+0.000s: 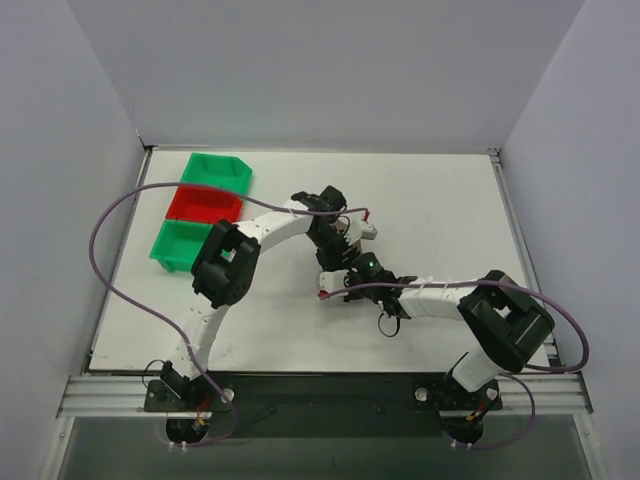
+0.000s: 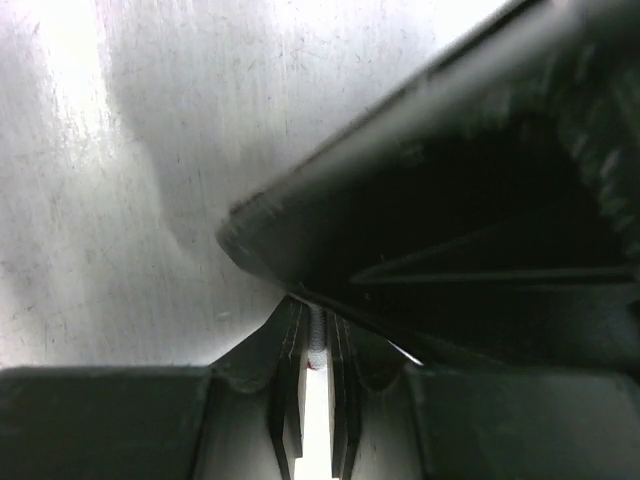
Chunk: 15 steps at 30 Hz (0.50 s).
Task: Roll the socks
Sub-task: Roll the sock at the center of the board.
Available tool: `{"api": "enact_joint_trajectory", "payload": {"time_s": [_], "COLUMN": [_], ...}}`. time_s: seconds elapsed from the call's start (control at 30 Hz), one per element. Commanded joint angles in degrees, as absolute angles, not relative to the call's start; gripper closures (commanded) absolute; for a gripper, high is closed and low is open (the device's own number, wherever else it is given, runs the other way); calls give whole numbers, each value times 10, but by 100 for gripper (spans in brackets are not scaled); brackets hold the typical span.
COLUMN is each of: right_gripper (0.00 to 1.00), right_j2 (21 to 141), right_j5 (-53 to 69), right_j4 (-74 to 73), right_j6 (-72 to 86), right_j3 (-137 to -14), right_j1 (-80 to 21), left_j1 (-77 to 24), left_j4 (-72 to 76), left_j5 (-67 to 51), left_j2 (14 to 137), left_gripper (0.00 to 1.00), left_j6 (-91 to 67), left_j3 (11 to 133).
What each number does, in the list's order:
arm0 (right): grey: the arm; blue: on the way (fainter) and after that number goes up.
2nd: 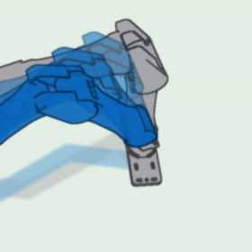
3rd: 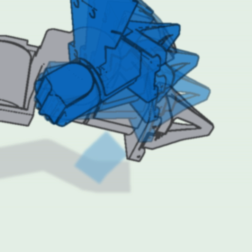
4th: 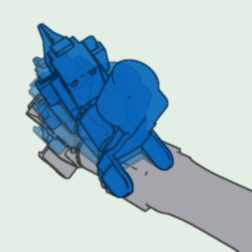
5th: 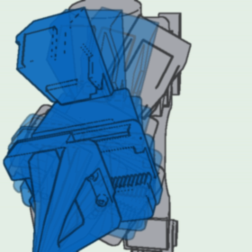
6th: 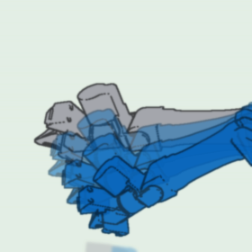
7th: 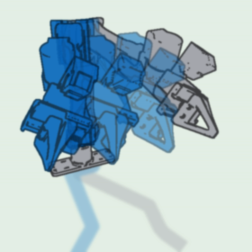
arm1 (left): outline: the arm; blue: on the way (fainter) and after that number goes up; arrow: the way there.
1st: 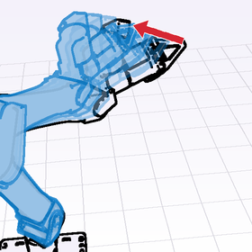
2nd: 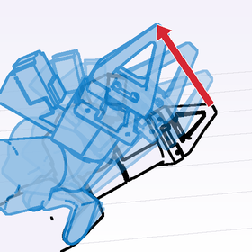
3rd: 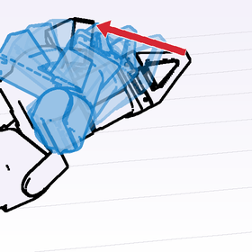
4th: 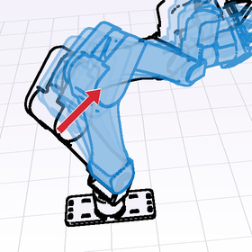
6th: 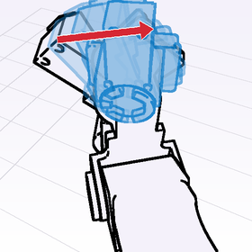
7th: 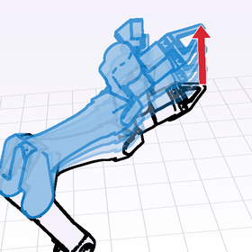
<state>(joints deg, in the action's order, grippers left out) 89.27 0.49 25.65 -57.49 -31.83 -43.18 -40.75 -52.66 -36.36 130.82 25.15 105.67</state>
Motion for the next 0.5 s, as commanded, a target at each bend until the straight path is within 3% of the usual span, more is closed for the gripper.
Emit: {"api": "enact_joint_trajectory", "payload": {"time_s": [0.0,0.13,0.3,0.47], "right_gripper": [100,100,100,100], "right_j2": [924,931,936,952], "right_j5": [23,27,50,118], "right_j4": [161,131,80,-34], "right_j6": [-552,-547,-533,-515], "right_j3": [-330,-348,-387,-456], "right_j1": [-432,-431,-418,-382], "left_j1": [-381,-318,-218,-175], "left_j4": [-455,-383,-173,-48], "left_j5": [-389,-424,-489,-451], "left_j2": [1229,1166,1024,897], "left_gripper": [34,33,32,32], "left_j6": [222,186,121,119], "left_j3": [1000,926,766,600]}}
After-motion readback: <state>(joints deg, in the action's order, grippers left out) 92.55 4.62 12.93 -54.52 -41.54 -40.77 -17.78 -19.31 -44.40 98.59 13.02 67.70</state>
